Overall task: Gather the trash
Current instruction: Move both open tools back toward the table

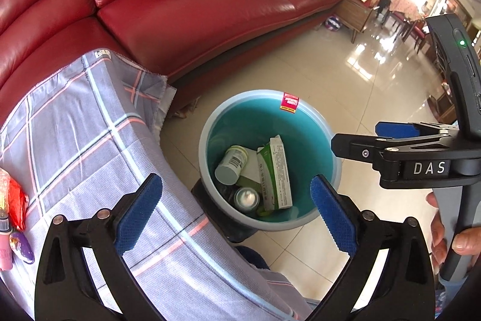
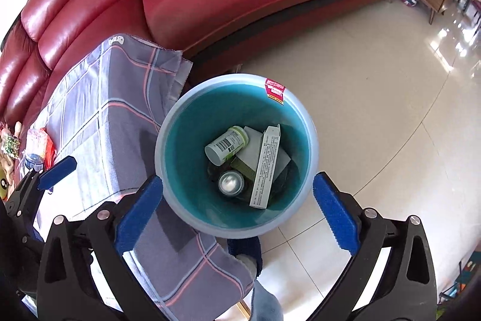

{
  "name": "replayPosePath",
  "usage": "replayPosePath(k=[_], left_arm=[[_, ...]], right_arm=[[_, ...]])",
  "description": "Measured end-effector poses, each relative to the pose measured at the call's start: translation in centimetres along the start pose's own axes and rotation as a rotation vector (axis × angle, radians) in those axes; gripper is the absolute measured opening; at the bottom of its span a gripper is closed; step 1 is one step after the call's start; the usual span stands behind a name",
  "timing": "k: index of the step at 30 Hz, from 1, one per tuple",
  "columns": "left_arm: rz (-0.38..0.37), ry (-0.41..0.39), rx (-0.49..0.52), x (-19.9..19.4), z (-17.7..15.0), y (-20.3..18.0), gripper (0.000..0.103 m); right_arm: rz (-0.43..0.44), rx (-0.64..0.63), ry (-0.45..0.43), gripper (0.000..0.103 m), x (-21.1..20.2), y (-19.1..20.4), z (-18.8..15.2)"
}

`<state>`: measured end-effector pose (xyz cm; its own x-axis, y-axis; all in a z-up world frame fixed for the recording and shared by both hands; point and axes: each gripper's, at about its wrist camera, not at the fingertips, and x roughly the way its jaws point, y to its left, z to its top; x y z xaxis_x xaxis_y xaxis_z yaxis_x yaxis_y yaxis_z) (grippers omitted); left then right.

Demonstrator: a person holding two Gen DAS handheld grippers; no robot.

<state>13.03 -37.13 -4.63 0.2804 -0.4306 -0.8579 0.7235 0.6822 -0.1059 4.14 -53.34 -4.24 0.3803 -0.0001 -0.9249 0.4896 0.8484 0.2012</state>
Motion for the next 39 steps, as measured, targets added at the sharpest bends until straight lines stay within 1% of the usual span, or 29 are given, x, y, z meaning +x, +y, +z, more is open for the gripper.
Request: replayPosePath(k=[11,20,30,39], left_arm=[[0.006,-0.049,-0.028,-3.8,-2.0,1.6,0.099],[0.011,-0.085,-0.087,-6.8,-4.2,4.4,0.099],[0.027,-0.117,-0.188,-9.6,-7.5,9.0,0.099],[0.065,-0.129,-0.337,-11.9,-12.1,15.8,0.099]], right_arm=[[-0.016,-0.025,-0.021,0.096,-2.3,2.8,-1.8],[-0.018,-0.061,-0.02,0.096,-3.3,6.2,-3.3],[-0.002,-0.145,-0.01,0.096,-3.3,12.3,-4.3],[0.024,-0.263,0.027,0.096,-2.1,20.1,-5.6]])
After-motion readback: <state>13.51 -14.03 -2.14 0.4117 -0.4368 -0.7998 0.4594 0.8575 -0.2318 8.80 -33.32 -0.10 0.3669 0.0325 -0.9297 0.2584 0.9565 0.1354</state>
